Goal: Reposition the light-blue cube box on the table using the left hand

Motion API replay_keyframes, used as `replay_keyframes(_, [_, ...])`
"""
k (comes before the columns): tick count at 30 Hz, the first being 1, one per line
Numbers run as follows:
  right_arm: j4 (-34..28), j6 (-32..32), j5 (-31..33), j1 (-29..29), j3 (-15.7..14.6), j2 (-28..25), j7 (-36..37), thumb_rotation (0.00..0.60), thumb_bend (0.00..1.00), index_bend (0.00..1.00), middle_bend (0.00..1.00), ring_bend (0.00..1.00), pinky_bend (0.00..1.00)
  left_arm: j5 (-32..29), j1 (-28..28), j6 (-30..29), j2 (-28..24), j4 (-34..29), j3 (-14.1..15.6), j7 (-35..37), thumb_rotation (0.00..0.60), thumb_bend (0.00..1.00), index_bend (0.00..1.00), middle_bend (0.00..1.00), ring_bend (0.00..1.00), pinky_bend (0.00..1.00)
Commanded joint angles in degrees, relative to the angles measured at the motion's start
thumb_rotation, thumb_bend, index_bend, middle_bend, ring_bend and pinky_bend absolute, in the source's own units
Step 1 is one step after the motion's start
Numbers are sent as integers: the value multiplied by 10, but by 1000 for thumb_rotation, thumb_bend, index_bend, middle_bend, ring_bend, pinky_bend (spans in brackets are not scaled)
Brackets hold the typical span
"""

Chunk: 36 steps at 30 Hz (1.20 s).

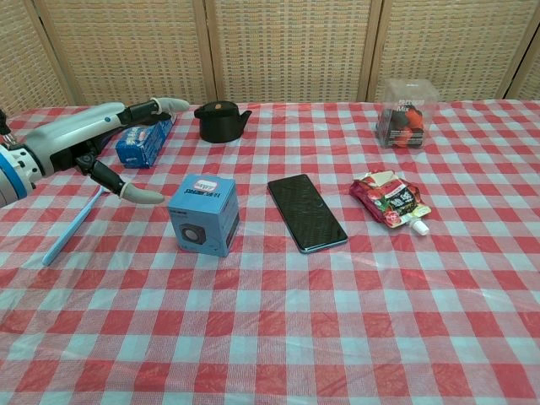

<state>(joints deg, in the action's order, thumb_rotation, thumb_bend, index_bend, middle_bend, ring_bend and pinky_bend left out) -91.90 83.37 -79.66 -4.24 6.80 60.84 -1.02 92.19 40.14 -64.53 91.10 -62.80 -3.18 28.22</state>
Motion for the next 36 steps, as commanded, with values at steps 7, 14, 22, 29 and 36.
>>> replay_keyframes(7, [1,-3,4,-2,0,3,-6,600,0,0,0,0,0,-176,51,146,-109,-285,-48,-492,600,0,0,0,0,0])
replay_keyframes(14, [7,-11,12,-4,2,5,-8,600,0,0,0,0,0,-332,105,131,-54,-308,-62,-735,600,0,12,108,59,79])
replay_keyframes(22, [10,-13,15,-6,2,7,-9,600,0,0,0,0,0,-518,170,85,-26,-366,-71,-892,600,0,50,129,73,84])
replay_keyframes(29, [10,-14,15,-6,2,6,-8,600,0,0,0,0,0,-588,206,41,-14,-380,-51,-955,600,0,43,130,74,85])
replay_keyframes(36, [10,-15,15,-6,2,8,-11,600,0,0,0,0,0,-598,231,2,15,-357,-29,-1002,600,0,81,154,97,114])
